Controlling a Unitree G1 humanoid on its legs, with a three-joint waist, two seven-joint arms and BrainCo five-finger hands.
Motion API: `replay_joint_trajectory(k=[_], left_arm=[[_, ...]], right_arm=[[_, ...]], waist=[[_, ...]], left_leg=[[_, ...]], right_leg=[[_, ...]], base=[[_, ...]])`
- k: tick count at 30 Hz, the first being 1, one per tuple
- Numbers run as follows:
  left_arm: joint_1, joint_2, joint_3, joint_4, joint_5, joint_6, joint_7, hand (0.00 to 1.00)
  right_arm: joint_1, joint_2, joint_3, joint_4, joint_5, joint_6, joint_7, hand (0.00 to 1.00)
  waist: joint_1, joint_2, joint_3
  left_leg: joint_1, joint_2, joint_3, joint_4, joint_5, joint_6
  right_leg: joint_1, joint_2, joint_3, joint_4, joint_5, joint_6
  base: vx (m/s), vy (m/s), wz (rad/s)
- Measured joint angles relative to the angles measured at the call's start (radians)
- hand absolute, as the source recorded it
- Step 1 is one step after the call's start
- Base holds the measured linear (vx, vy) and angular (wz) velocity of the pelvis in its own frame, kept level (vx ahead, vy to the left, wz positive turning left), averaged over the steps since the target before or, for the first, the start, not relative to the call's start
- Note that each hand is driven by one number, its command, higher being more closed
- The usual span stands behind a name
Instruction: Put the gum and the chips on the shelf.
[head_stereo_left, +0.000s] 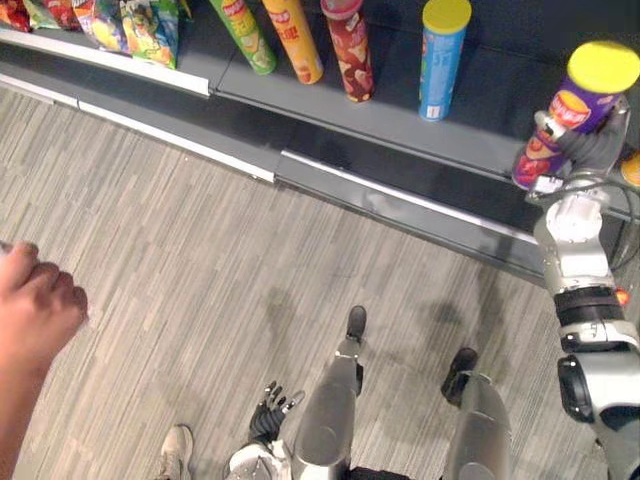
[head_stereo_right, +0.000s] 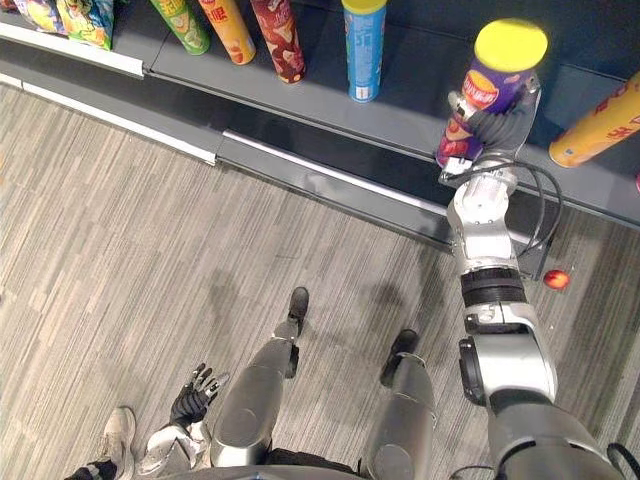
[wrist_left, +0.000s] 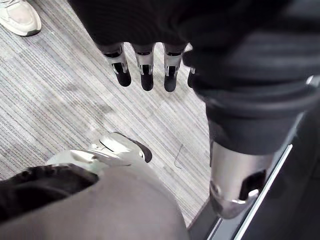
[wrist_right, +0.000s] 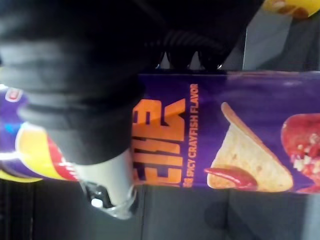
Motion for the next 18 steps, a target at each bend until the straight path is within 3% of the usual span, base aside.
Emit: replay_joint_trajectory(k=[3, 18], left_arm=[[0.000, -0.004, -0.003, -0.030, -0.013, 0.000, 0.000, 0.00], [-0.008, -0.041, -0.050, -0.125, -0.017, -0.030, -0.008, 0.00]], right_arm=[[-0.038, -0.006, -0.001, 0.000, 0.000, -0.017, -0.030, 1.00], [-0.172, -0.062, 0.050, 0.048, 0.000, -0.029, -0.060, 1.00]], waist=[[0.015, 0.003, 0.001], [0.028, 0.013, 0.007]], left_leg=[[-0.015, 0.000, 0.002, 0.001, 0.005, -0.007], [-0.085, -0.004, -0.004, 0.000, 0.023, -0.009]], right_leg=[[-0.029, -0.006, 0.005, 0.028, -0.012, -0.005], [-0.117, -0.028, 0.003, 0.076, -0.024, -0.010]], base=[[0.01, -0.084, 0.00], [0.01, -0.056, 0.03]])
